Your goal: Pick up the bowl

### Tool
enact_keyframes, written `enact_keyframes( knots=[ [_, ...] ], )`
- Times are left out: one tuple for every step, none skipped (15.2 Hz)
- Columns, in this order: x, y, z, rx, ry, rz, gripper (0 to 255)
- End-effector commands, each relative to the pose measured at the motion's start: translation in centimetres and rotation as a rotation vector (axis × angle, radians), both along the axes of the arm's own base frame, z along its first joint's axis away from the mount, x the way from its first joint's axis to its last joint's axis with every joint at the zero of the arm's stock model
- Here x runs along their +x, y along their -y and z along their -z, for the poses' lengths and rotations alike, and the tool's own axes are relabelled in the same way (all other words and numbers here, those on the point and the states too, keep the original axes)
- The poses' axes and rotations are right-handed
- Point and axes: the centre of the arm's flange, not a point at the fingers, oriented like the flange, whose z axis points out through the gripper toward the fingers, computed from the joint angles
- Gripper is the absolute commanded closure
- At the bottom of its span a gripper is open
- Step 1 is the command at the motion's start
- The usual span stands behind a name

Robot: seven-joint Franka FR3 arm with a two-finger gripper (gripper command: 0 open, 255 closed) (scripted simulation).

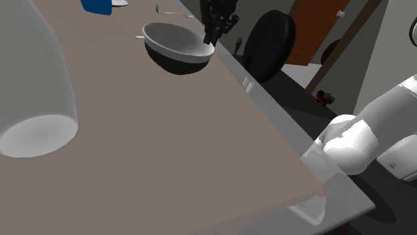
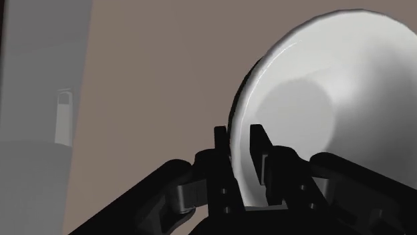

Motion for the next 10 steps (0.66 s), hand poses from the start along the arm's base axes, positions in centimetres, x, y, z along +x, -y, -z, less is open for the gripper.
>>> enact_keyframes(
  knots=[
    [0.0,0.0,-1.0,0.000,0.000,0.000,255],
    [0.0,0.0,-1.6,0.000,0.000,0.000,255],
    [0.0,0.0,-2.1,0.000,0.000,0.000,255],
    [0.0,0.0,-2.6,0.000,0.000,0.000,255],
    [0.0,0.0,-3.1,0.000,0.000,0.000,255],
    [0.0,0.0,-3.7,0.000,0.000,0.000,255],
    [0.0,0.0,-4.2,0.000,0.000,0.000,255],
    [0.0,0.0,-4.7,0.000,0.000,0.000,255],
    [0.0,0.0,-4.8,0.000,0.000,0.000,255],
    [0.0,0.0,-4.8,0.000,0.000,0.000,255]
  ],
)
